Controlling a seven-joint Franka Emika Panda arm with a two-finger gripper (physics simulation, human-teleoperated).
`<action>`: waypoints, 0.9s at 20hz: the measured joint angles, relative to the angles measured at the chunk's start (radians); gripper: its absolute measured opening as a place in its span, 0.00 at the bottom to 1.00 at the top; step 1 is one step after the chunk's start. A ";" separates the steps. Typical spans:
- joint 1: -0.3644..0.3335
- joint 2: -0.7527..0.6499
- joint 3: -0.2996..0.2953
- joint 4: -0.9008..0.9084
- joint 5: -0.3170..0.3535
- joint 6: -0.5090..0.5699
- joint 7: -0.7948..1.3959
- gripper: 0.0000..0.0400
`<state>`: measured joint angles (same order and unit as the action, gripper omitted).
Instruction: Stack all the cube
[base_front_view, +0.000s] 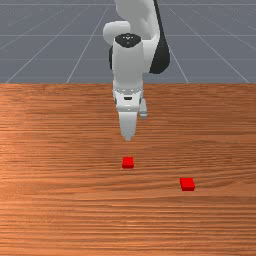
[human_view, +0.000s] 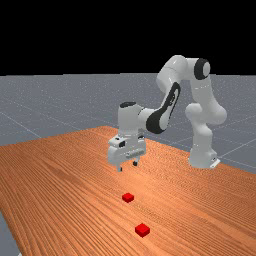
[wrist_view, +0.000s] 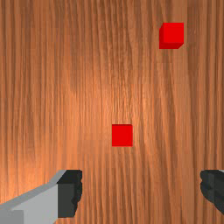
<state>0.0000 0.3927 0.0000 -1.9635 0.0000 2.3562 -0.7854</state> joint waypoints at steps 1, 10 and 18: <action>0.000 0.000 0.000 0.000 0.000 0.000 0.000 0.62; 0.027 -0.111 -0.150 0.137 0.074 -0.378 0.868 0.08; 0.046 -0.086 -0.203 0.188 0.188 -0.459 1.418 0.00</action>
<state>0.0461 0.3066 -0.2026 -1.7760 0.1883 1.8973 0.6323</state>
